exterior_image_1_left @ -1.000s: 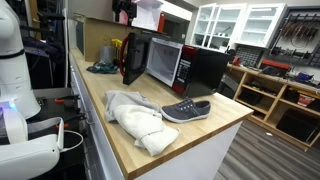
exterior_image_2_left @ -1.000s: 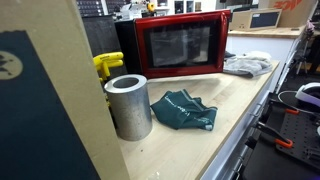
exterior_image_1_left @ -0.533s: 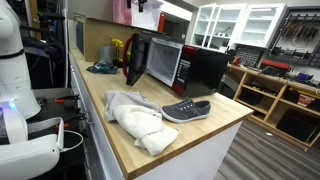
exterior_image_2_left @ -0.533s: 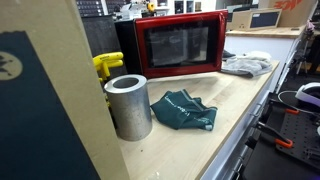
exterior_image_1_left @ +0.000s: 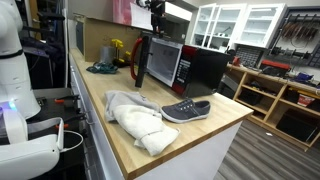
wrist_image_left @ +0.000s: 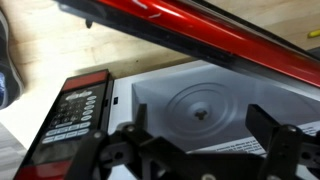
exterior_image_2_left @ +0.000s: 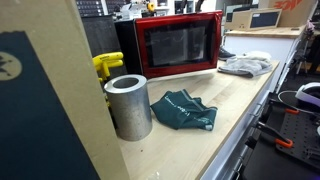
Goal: Open the door of the microwave
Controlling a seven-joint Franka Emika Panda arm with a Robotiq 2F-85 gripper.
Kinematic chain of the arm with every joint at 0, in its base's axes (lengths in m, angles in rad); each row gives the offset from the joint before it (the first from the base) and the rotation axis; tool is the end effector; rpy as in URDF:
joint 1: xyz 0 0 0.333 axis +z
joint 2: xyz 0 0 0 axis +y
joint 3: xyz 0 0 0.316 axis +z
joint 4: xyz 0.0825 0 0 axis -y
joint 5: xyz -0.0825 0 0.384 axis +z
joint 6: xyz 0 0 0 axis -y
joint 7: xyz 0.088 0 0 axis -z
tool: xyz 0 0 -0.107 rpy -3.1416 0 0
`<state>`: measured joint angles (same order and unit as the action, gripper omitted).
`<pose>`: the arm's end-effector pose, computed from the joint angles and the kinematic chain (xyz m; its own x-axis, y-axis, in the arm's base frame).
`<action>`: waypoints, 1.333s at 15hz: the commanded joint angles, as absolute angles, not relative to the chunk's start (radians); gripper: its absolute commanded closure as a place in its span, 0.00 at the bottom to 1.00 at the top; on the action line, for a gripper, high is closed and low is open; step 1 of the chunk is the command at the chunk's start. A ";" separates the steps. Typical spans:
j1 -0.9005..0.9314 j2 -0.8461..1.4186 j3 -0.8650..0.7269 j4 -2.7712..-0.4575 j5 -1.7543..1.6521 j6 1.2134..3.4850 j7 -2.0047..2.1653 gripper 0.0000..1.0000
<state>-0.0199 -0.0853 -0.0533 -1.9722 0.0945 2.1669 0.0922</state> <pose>0.5588 -0.0381 0.5355 0.9404 -0.2148 0.2638 -0.1892 -0.9747 -0.1190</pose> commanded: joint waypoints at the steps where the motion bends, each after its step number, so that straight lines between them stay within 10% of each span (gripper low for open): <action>1: -0.012 0.082 -0.023 -1.820 0.070 2.110 0.261 0.00; 20: 0.065 0.114 0.033 -1.726 0.124 1.718 0.420 0.00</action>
<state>0.0510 0.1519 0.0206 -1.6760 0.1057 1.7329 0.4352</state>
